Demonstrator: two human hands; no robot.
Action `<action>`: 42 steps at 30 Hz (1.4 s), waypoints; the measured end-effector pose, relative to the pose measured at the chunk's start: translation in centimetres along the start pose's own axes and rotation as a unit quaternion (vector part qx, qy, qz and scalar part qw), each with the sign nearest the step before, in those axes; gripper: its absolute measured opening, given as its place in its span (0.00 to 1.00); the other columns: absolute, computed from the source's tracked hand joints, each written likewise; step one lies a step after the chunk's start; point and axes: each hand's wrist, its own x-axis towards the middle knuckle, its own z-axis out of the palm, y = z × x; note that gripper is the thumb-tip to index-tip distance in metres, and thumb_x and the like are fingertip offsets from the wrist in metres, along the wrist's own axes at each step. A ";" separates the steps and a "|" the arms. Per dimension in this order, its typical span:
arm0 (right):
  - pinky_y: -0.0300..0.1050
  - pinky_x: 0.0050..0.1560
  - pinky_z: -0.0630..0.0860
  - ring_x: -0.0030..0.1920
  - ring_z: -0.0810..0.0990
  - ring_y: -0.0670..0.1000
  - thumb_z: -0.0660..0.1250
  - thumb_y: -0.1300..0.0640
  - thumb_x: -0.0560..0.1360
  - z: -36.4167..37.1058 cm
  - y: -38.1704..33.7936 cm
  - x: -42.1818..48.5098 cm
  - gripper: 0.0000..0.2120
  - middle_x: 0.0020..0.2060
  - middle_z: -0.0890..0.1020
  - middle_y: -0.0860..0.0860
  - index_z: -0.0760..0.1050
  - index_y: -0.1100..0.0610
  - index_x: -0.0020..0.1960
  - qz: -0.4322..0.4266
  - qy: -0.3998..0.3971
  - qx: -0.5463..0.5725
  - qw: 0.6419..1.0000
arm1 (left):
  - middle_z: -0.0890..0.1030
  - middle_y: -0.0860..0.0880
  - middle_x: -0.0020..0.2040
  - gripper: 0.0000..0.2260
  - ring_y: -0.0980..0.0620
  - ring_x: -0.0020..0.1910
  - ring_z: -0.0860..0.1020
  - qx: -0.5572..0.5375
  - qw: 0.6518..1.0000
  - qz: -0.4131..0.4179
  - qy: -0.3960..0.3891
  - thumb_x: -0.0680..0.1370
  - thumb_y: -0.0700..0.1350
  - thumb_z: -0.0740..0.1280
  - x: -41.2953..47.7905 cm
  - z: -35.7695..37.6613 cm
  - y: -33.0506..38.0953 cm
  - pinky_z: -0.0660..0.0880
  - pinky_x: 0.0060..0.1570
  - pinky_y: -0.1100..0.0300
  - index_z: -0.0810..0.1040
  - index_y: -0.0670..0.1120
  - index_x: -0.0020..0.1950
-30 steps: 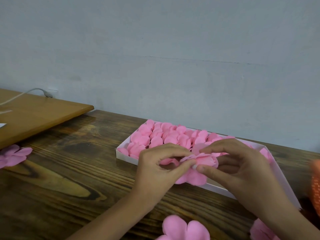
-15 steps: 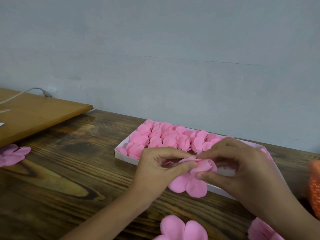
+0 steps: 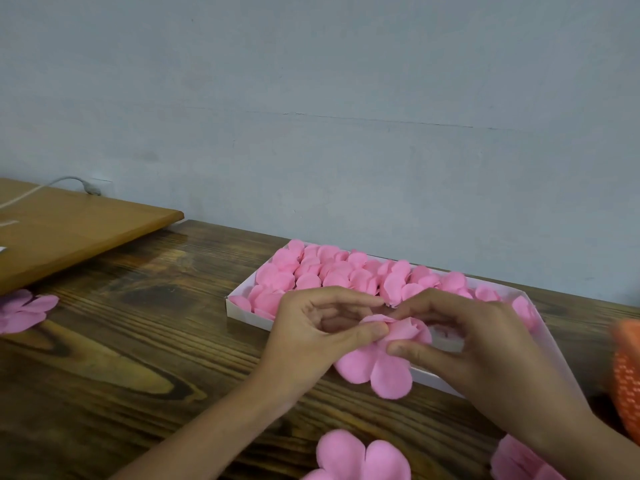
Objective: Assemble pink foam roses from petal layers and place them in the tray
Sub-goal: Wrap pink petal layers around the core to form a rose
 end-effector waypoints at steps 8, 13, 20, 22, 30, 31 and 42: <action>0.45 0.50 0.84 0.46 0.89 0.51 0.79 0.53 0.64 -0.6 2.0 0.6 0.15 0.43 0.89 0.50 0.83 0.57 0.48 0.067 0.084 0.219 0.970 | 0.88 0.52 0.50 0.19 0.51 0.49 0.85 0.092 0.993 -0.060 0.045 0.69 0.45 0.84 0.1 -0.1 -0.2 0.82 0.49 0.59 0.86 0.57 0.57; 0.42 0.49 0.84 0.47 0.89 0.52 0.78 0.58 0.64 -0.6 2.5 0.7 0.16 0.44 0.89 0.53 0.83 0.61 0.51 0.083 0.083 0.274 0.954 | 0.89 0.50 0.45 0.07 0.50 0.46 0.86 0.087 0.988 -0.106 0.072 0.72 0.42 0.81 0.0 -0.3 -0.5 0.83 0.50 0.58 0.89 0.49 0.48; 0.40 0.52 0.83 0.50 0.88 0.50 0.78 0.58 0.67 -0.2 2.8 0.6 0.14 0.47 0.89 0.49 0.86 0.56 0.52 0.063 0.060 0.251 0.964 | 0.88 0.47 0.41 0.04 0.47 0.41 0.85 0.066 0.985 -0.096 0.125 0.72 0.42 0.80 0.2 -0.3 -0.7 0.82 0.44 0.59 0.89 0.48 0.45; 0.41 0.52 0.83 0.51 0.88 0.49 0.78 0.57 0.67 -0.1 2.7 0.5 0.14 0.47 0.89 0.49 0.86 0.56 0.52 0.057 0.052 0.243 0.967 | 0.87 0.46 0.39 0.04 0.49 0.38 0.83 0.062 0.986 -0.089 0.130 0.73 0.40 0.80 0.2 -0.4 -0.9 0.81 0.42 0.60 0.88 0.47 0.43; 0.41 0.55 0.82 0.53 0.87 0.48 0.78 0.53 0.67 0.0 2.2 0.3 0.13 0.50 0.89 0.46 0.86 0.46 0.52 0.019 0.016 0.223 0.975 | 0.85 0.41 0.39 0.05 0.51 0.37 0.82 0.048 0.985 -0.092 0.136 0.71 0.43 0.77 0.1 0.0 -1.2 0.78 0.38 0.63 0.83 0.44 0.41; 0.41 0.56 0.82 0.54 0.87 0.47 0.78 0.52 0.68 0.0 2.2 0.3 0.13 0.50 0.88 0.45 0.86 0.45 0.52 0.012 0.006 0.221 0.975 | 0.85 0.39 0.39 0.06 0.50 0.36 0.82 0.046 0.985 -0.098 0.135 0.72 0.42 0.77 0.0 0.0 -1.3 0.79 0.38 0.61 0.82 0.42 0.42; 0.36 0.55 0.80 0.52 0.86 0.41 0.75 0.45 0.69 0.4 1.8 0.1 0.16 0.48 0.87 0.36 0.83 0.38 0.56 -0.028 -0.011 0.120 0.992 | 0.88 0.48 0.43 0.03 0.47 0.44 0.87 0.068 0.992 0.004 0.110 0.74 0.43 0.78 -0.8 0.9 -0.6 0.82 0.45 0.61 0.90 0.47 0.47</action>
